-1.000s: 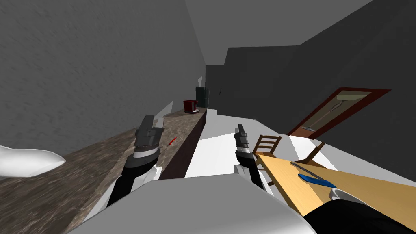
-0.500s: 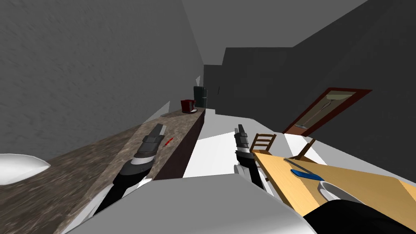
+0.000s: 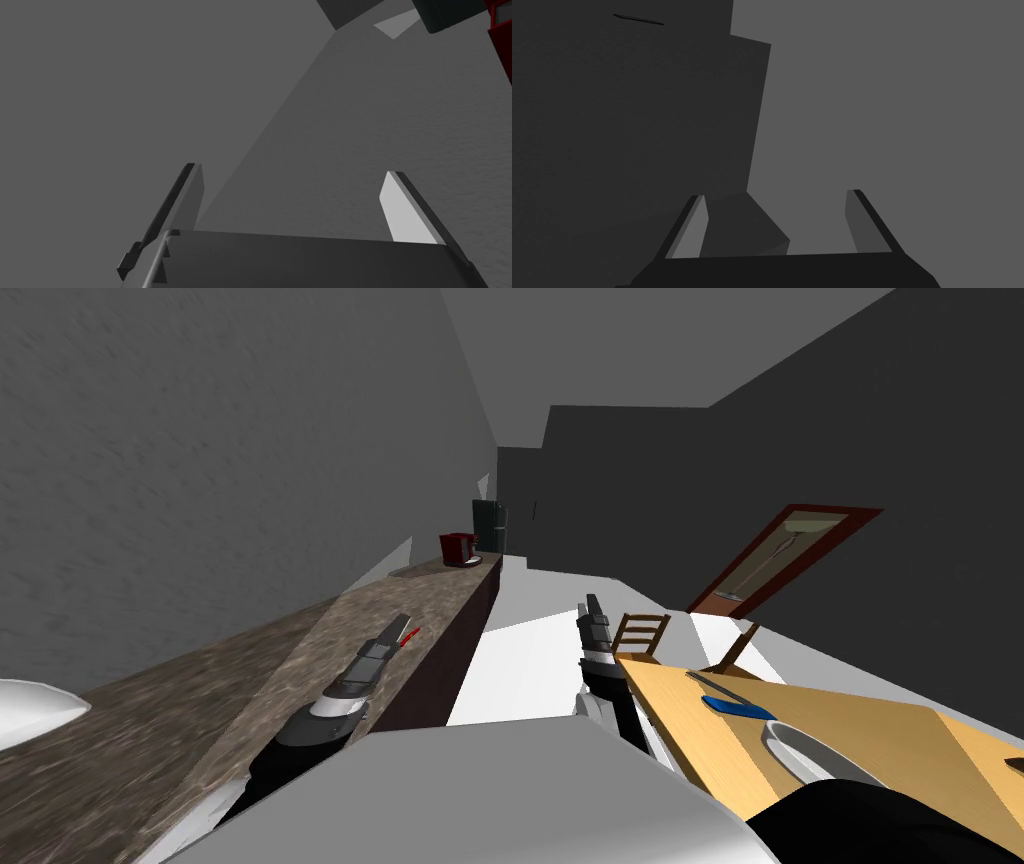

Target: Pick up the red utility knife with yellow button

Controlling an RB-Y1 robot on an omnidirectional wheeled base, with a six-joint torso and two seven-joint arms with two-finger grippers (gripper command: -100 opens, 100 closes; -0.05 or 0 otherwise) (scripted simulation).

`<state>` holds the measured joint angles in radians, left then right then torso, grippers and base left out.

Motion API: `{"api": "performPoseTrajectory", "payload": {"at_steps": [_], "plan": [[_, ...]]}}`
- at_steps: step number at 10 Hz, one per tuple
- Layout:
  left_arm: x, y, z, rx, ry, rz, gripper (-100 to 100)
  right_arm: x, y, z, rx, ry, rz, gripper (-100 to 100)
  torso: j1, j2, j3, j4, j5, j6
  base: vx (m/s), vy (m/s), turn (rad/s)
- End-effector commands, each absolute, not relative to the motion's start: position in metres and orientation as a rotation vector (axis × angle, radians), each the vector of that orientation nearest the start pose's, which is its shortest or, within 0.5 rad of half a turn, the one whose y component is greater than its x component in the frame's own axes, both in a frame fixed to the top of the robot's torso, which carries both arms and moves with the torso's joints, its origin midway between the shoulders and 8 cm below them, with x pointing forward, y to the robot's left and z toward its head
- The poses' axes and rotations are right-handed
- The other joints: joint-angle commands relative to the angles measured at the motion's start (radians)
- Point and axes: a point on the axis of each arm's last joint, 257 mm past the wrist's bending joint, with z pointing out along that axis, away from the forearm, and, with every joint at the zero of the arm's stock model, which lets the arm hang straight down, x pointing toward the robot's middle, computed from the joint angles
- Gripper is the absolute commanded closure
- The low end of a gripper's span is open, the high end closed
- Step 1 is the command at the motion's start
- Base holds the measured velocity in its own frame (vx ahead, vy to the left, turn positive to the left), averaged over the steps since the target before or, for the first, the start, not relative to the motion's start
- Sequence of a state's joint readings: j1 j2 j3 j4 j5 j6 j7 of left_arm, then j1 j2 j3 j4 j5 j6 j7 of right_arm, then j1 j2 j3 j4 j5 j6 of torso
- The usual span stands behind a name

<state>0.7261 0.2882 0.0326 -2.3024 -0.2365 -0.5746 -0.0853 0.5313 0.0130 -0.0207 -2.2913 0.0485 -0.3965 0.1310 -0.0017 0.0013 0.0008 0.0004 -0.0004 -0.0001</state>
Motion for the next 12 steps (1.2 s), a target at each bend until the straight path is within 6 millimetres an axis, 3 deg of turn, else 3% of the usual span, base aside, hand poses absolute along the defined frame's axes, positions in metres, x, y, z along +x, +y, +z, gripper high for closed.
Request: {"api": "performPoseTrajectory", "payload": {"at_steps": [1,2,4,5,9,10,12], "plan": [[0.308,0.253,-0.057,-0.312,1.158,-0.964,-100,0.355,-0.29,-0.001,0.676,0.745,1.089,0,0.0,0.0,0.0,0.0,0.0,0.0,-0.006,-0.029,-0.05],[0.306,0.254,-0.06,-0.319,1.166,-0.96,-100,0.355,-0.29,-0.001,0.676,0.745,1.089,0,0.0,0.0,0.0,0.0,0.0,0.0,-0.004,-0.022,-0.023],[0.296,0.265,-0.097,-0.325,1.301,-0.901,-100,0.355,-0.29,-0.001,0.676,0.745,1.089,0,0.0,0.0,0.0,0.0,0.0,0.0,-0.004,-0.034,-0.065],[0.294,0.267,-0.101,-0.334,1.312,-0.896,-100,0.355,-0.29,-0.001,0.676,0.745,1.089,0,0.0,0.0,0.0,0.0,0.0,0.0,-0.006,-0.03,-0.024],[0.265,0.29,-0.159,-0.357,1.531,-0.794,-100,0.355,-0.29,-0.001,0.676,0.745,1.089,0,0.0,-0.001,0.0,0.0,0.0,0.0,-0.001,-0.028,-0.053],[0.265,0.29,-0.159,-0.357,1.531,-0.794,-100,0.355,-0.29,-0.001,0.676,0.745,1.089,0,0.001,-0.001,-0.001,0.0,0.0,0.0,0.009,-0.012,-0.026],[0.243,0.307,-0.193,-0.364,1.668,-0.727,-100,0.355,-0.29,-0.001,0.676,0.745,1.089,0,0.001,-0.002,-0.001,0.0,0.0,0.0,0.019,-0.02,-0.072]]}}
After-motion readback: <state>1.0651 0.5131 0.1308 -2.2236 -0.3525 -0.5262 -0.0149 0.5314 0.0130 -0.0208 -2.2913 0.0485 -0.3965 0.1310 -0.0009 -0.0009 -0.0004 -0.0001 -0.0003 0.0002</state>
